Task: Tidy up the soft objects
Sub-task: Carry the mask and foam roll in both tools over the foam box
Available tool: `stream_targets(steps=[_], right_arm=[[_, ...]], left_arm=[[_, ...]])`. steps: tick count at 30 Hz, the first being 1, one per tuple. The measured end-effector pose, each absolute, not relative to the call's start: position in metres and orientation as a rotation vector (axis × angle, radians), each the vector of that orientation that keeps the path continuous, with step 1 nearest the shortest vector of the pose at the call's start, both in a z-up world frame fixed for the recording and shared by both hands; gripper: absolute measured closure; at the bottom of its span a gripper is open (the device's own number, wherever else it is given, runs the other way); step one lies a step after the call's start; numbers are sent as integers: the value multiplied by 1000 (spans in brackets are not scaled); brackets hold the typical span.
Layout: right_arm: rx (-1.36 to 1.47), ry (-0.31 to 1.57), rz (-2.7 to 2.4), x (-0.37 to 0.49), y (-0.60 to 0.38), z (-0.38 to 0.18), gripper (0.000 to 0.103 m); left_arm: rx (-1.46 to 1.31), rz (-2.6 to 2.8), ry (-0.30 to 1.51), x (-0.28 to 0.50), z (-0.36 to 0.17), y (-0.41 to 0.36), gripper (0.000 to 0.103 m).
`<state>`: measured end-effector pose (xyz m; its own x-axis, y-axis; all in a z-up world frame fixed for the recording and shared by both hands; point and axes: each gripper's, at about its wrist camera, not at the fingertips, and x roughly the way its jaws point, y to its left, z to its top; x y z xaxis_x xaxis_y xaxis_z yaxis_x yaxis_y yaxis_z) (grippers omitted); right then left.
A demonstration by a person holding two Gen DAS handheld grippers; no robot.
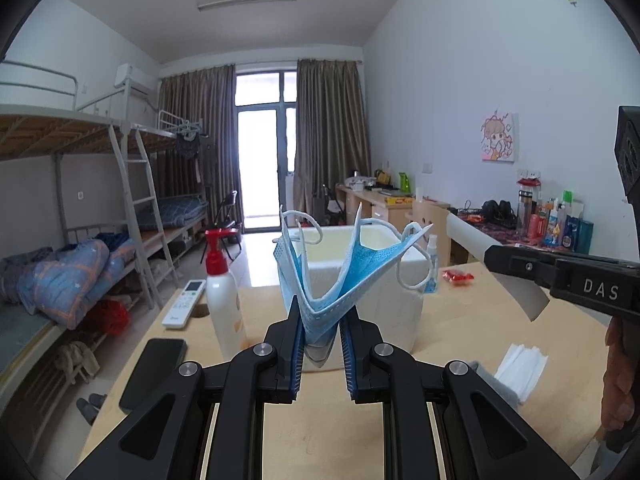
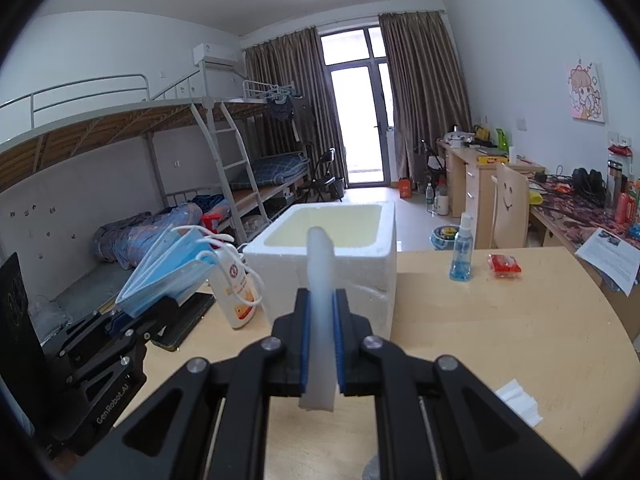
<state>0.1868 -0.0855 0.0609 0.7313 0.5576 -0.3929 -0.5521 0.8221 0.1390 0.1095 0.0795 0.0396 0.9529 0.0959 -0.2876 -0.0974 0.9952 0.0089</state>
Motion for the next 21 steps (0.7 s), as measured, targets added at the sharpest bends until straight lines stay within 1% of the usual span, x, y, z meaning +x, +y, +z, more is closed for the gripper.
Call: stream_targets(steps=[21], right_arm=[[-25, 433, 607, 231, -64, 86, 90]], left_arm=[[-22, 94, 318, 154, 63, 94, 85]])
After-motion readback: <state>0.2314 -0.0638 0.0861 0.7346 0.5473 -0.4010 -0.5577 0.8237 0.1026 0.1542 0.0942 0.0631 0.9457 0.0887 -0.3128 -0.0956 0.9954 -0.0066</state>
